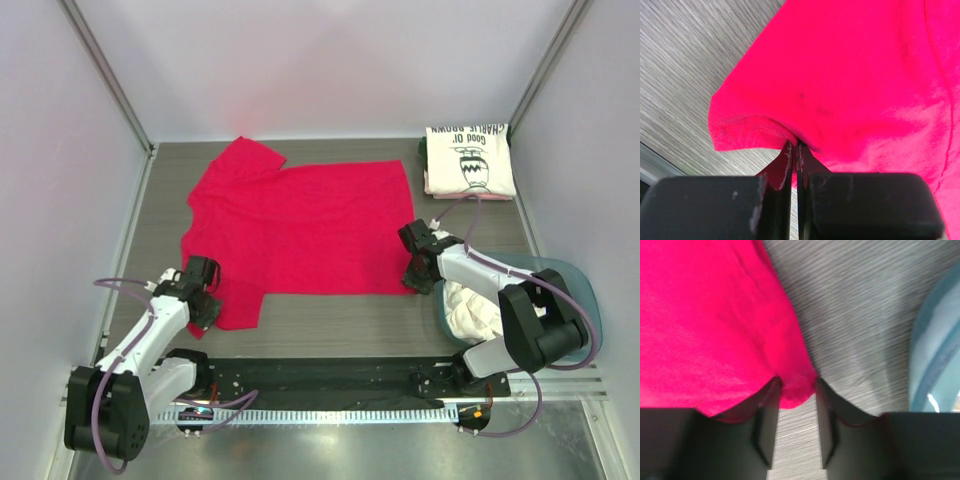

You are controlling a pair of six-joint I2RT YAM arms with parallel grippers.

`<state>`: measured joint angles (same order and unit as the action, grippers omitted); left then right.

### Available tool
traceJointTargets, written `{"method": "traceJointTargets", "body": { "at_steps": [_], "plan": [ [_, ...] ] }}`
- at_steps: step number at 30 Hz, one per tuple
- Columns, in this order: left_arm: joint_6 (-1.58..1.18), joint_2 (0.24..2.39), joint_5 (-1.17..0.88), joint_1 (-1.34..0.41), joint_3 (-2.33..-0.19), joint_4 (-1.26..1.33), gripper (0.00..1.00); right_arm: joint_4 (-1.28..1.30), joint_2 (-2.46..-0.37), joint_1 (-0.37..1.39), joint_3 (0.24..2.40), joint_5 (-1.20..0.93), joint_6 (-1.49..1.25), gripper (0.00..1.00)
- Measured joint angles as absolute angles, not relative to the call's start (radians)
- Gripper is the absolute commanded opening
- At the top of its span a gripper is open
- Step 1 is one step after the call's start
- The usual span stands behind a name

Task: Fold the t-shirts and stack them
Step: Fold the tshirt

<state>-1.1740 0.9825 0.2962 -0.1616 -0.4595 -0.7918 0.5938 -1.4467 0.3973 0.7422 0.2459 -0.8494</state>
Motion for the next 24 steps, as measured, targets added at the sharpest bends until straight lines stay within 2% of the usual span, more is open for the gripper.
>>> {"method": "traceJointTargets", "body": {
  "at_steps": [4,8,11,14,19,24],
  "plan": [
    [-1.174,0.976,0.296,-0.162,-0.459,-0.790,0.00,0.608,-1.441,0.402,0.743,0.268,-0.856,0.29],
    [-1.174,0.935,0.296,-0.162,-0.464,-0.820,0.00,0.621,-1.432,0.410,0.743,0.279,-0.867,0.15],
    [-1.175,0.874,0.296,-0.162,-0.499,-0.867,0.00,0.642,-1.424,0.412,0.742,0.276,-0.871,0.12],
    [-1.179,0.828,0.295,-0.162,-0.558,-0.905,0.00,0.668,-1.414,0.416,0.742,0.266,-0.871,0.01],
    [-1.169,0.832,0.294,-0.162,-0.675,-0.960,0.00,0.698,-1.405,0.420,0.744,0.244,-0.871,0.01],
    [-1.134,0.928,0.292,-0.162,-0.803,-0.982,0.00,0.751,-1.405,0.420,0.793,0.231,-0.865,0.01]
  ]
}}
